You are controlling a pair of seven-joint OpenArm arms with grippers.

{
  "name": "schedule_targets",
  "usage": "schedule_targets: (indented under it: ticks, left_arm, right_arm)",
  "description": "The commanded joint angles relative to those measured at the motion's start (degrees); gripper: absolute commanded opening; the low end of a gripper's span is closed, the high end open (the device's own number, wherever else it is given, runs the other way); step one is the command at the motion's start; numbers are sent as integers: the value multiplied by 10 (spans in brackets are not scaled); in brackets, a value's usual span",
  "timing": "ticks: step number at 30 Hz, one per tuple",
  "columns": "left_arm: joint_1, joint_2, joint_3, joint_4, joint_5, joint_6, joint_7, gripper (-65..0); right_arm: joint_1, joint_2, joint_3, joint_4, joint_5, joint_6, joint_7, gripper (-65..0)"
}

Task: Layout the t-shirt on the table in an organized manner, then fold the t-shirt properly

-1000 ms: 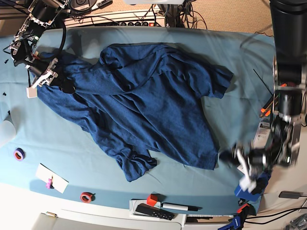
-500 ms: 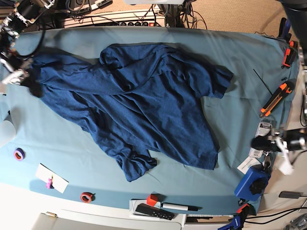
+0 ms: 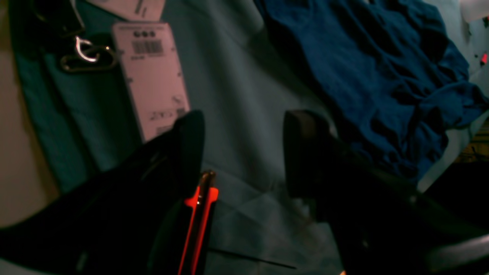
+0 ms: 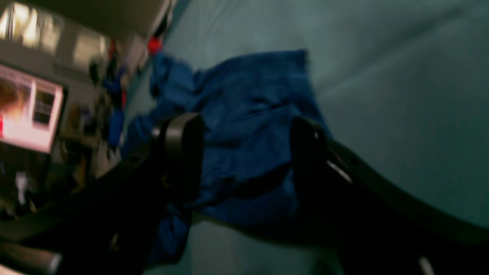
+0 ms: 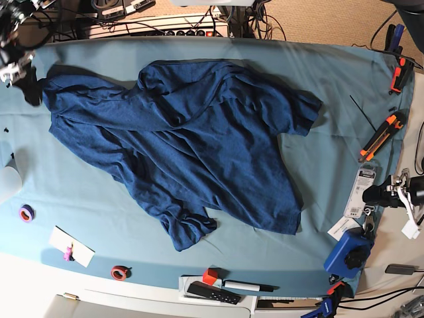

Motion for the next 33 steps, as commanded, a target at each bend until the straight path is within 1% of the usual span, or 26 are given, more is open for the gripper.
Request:
schedule_targets:
  ticks: [1,5,8,13,20,23,27,28,29,31,32,33]
  left_arm:
    - [-16,-14,-5,7,-14,-3,-6,-335]
    - [-16,-14,-5,7,-15,-3,-6,-335]
    - [-16,-14,-5,7,-20,-3,-6,-335]
    - [-16,-14,-5,7,-23,-3,-6,-335]
    - [-16,-12,-5,7,-23,-3,-6,-335]
    - [-16,-13,-5,7,-23,-3,-6,-335]
    - [-16,-12,-5,7,-23,-3,-6,-335]
    - [-16,-12,-5,7,-23,-3,-6,-335]
    - [-16,-12,-5,7,-23,-3,-6,-335]
    - [-16,-12,-5,7,-23,-3,-6,-335]
    - [-15,-12,-5,7,-23,-3,-6,-335]
    - [-14,-12,-5,7,-23,-3,-6,-335]
  right_arm:
    - [-9,4,14,8,-2,-5,8,-295]
    - [-27,-30,26,8,-54,-17,8,-295]
    - [-23,-47,26,8,-59,-21,8,-296]
    - [4,-47,24,8,-65,-21,8,-296]
    - [31,-47,-5,8,-112,-28,8,-296]
    - [50,-47,-11,8,-144,-36,28,-296]
    - [64,-47,-33,8,-169,-38,35,-303]
    - [64,-47,-40,8,-175,-37,39,-341]
    - [64,-47,-45,8,-179,-37,45,-414]
    - [64,-46,-49,8,-192,-22,59,-601]
    - [66,-45,-49,8,-197,-15,63,-650]
    - [66,-41,-49,8,-202,-10,65,-650]
